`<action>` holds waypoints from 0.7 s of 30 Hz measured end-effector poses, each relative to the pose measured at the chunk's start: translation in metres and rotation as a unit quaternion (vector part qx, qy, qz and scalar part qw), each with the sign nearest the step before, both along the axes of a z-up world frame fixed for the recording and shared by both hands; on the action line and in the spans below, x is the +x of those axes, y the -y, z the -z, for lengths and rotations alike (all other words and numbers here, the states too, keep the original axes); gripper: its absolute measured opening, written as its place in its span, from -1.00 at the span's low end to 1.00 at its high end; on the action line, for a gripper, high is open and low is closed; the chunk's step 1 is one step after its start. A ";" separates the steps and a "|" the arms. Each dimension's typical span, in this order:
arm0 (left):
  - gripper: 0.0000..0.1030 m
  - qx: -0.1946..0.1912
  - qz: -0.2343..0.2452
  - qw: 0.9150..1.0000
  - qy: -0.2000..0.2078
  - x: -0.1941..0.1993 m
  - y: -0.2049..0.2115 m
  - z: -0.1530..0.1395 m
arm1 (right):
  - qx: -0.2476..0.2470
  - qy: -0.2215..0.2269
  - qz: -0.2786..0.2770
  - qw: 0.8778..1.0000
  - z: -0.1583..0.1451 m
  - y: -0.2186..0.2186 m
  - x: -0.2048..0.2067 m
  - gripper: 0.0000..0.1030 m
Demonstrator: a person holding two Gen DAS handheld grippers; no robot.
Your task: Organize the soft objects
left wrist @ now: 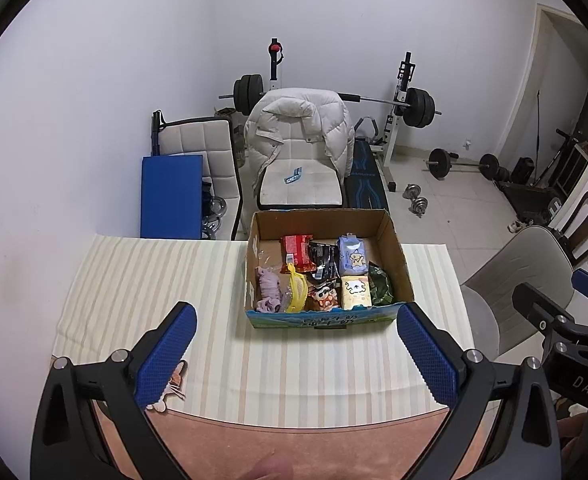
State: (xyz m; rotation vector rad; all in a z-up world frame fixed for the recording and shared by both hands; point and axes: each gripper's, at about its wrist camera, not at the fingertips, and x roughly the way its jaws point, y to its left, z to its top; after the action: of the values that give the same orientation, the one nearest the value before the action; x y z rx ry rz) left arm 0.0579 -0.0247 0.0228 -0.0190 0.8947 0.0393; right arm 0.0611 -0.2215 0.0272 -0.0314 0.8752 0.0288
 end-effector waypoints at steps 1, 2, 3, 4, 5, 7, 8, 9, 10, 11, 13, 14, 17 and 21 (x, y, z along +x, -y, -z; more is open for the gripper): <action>0.99 0.000 0.000 1.000 -0.001 0.000 0.000 0.000 | -0.001 0.001 0.000 1.000 -0.001 0.000 0.000 1.00; 0.99 -0.001 0.000 1.000 0.000 -0.001 0.000 -0.001 | -0.002 0.002 -0.001 1.000 -0.002 0.000 -0.001 1.00; 0.99 0.000 0.000 1.000 0.000 -0.001 0.000 -0.001 | -0.002 0.002 -0.001 1.000 -0.002 0.000 -0.001 1.00; 0.99 0.001 0.000 1.000 0.000 -0.001 0.000 -0.001 | -0.001 0.002 -0.001 1.000 -0.002 0.001 -0.002 1.00; 0.99 0.000 -0.001 1.000 0.000 -0.001 0.000 -0.001 | -0.001 0.002 -0.001 1.000 -0.002 0.000 -0.001 1.00; 0.99 -0.002 -0.001 1.000 0.001 -0.001 0.000 -0.001 | -0.001 0.002 -0.002 1.000 -0.002 0.000 -0.001 1.00; 0.99 -0.001 0.000 1.000 0.000 -0.001 0.000 -0.001 | -0.001 0.003 -0.001 1.000 -0.003 0.000 -0.001 1.00; 0.99 0.000 0.000 1.000 0.001 -0.001 0.000 -0.001 | 0.000 0.003 -0.001 1.000 -0.004 -0.001 -0.002 1.00; 0.99 0.000 0.000 1.000 0.001 0.000 0.000 -0.001 | 0.001 0.003 0.000 1.000 -0.004 -0.001 -0.002 1.00; 0.99 -0.001 -0.001 1.000 0.002 -0.001 0.000 -0.001 | 0.001 0.003 0.000 1.000 -0.005 -0.001 -0.002 1.00; 0.99 -0.003 0.000 1.000 0.001 -0.001 0.000 -0.001 | 0.002 0.003 0.000 1.000 -0.006 -0.001 -0.003 1.00; 0.99 -0.004 -0.001 1.000 0.002 -0.001 0.000 -0.003 | 0.002 0.003 -0.001 1.000 -0.006 -0.001 -0.002 1.00; 0.99 -0.005 0.000 1.000 0.001 -0.002 0.001 -0.004 | 0.002 0.003 -0.003 1.000 -0.005 0.000 -0.001 1.00; 0.99 -0.006 -0.001 1.000 0.001 -0.003 0.001 -0.004 | 0.006 0.003 0.002 1.000 -0.007 -0.002 -0.002 1.00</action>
State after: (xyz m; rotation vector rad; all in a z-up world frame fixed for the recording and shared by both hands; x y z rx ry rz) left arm 0.0552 -0.0255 0.0273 -0.0316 0.8921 0.0352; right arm 0.0592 -0.2195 0.0345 -0.0183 0.8684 0.0307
